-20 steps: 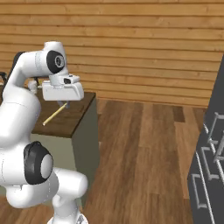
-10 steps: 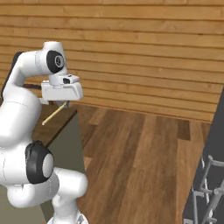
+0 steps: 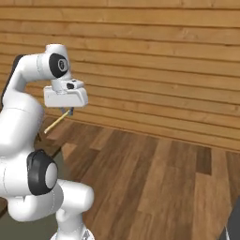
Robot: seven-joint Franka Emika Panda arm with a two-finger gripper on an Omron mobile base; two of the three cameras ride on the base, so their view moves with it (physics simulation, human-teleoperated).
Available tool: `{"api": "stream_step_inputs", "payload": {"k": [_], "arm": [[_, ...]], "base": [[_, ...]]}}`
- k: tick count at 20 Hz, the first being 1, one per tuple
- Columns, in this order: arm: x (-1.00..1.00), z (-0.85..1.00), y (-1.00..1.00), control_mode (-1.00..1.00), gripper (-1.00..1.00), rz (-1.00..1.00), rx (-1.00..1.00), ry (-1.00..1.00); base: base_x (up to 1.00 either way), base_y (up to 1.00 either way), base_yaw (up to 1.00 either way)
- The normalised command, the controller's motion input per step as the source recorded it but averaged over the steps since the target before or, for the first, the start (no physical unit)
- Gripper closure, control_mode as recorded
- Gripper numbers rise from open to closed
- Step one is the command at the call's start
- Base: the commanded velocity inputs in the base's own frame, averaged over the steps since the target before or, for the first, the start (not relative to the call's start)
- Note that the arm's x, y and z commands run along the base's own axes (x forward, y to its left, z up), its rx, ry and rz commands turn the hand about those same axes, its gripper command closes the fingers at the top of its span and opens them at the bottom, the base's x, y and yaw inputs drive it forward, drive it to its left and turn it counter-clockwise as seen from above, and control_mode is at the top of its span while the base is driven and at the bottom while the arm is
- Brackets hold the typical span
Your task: Take a straw from the drawer in front and place it inside the glass cup on the dining counter.
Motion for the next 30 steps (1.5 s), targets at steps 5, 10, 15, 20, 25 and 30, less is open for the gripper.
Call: {"api": "stream_step_inputs", "payload": {"k": [5, 10, 15, 20, 25, 30], "arm": [[0.00, 0.00, 0.00, 1.00, 1.00, 0.00, 0.00, 0.00], [0.00, 0.00, 0.00, 1.00, 1.00, 0.00, 0.00, 0.00], [0.00, 0.00, 0.00, 1.00, 1.00, 0.00, 0.00, 0.00], [0.00, 0.00, 0.00, 1.00, 1.00, 0.00, 0.00, 0.00], [0.00, 0.00, 0.00, 1.00, 1.00, 0.00, 0.00, 0.00], [0.00, 0.00, 0.00, 1.00, 1.00, 0.00, 0.00, 0.00]], "base": [[1.00, -0.41, 0.21], [1.00, -0.41, 0.33], [1.00, -0.40, 0.53], [1.00, -0.31, 0.63], [0.91, -0.33, 0.66], [0.82, -0.37, 0.66]]}}
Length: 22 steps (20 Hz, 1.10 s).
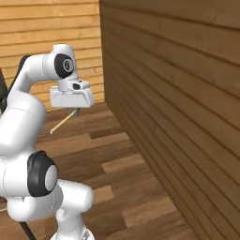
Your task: Take a straw from the drawer in front and place it inside the glass cup on the dining counter.
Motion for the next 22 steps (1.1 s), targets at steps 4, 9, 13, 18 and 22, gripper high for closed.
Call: {"api": "stream_step_inputs", "payload": {"k": [4, 9, 13, 18, 22], "arm": [[0.00, 0.00, 0.00, 1.00, 1.00, 0.00, 0.00, 0.00], [0.00, 0.00, 0.00, 1.00, 1.00, 0.00, 0.00, 0.00], [0.00, 0.00, 0.00, 1.00, 1.00, 0.00, 0.00, 0.00], [0.00, 0.00, 0.00, 1.00, 1.00, 0.00, 0.00, 0.00], [0.00, 0.00, 0.00, 1.00, 1.00, 0.00, 0.00, 0.00]], "base": [[0.72, -0.37, 0.66], [0.63, -0.27, 0.71], [0.59, -0.25, 0.72], [0.50, -0.29, 0.72], [0.47, -0.31, 0.72]]}}
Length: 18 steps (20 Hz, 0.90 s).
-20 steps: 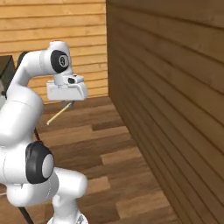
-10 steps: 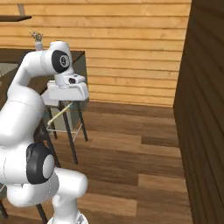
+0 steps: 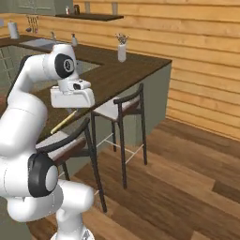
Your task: Take a straw from the drawer in front and place it inside the glass cup on the dining counter.
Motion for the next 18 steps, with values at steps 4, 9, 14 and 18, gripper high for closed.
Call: {"api": "stream_step_inputs", "payload": {"k": [4, 9, 14, 18], "arm": [[0.00, 0.00, 0.00, 1.00, 1.00, 0.00, 0.00, 0.00], [0.00, 0.00, 0.00, 1.00, 1.00, 0.00, 0.00, 0.00], [0.00, 0.00, 0.00, 1.00, 1.00, 0.00, 0.00, 0.00], [0.00, 0.00, 0.00, 1.00, 1.00, 0.00, 0.00, 0.00]], "base": [[0.40, -0.32, 0.72], [0.29, -0.39, 0.71], [0.26, -0.41, 0.70], [0.14, -0.48, 0.69]]}}
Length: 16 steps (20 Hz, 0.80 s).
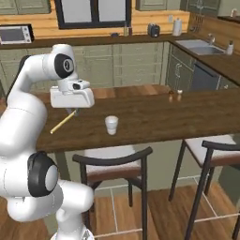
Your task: Take a straw from the drawer in front and place it inside the glass cup on the dining counter.
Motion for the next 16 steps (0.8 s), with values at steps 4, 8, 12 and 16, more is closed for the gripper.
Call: {"api": "stream_step_inputs", "payload": {"k": [4, 8, 12, 16], "arm": [[0.00, 0.00, 0.00, 1.00, 1.00, 0.00, 0.00, 0.00], [0.00, 0.00, 0.00, 1.00, 1.00, 0.00, 0.00, 0.00], [0.00, 0.00, 0.00, 1.00, 1.00, 0.00, 0.00, 0.00], [0.00, 0.00, 0.00, 1.00, 1.00, 0.00, 0.00, 0.00]], "base": [[0.10, -0.56, 0.67], [0.18, -0.67, 0.60], [0.51, -0.65, 0.37], [0.77, -0.56, 0.12]]}}
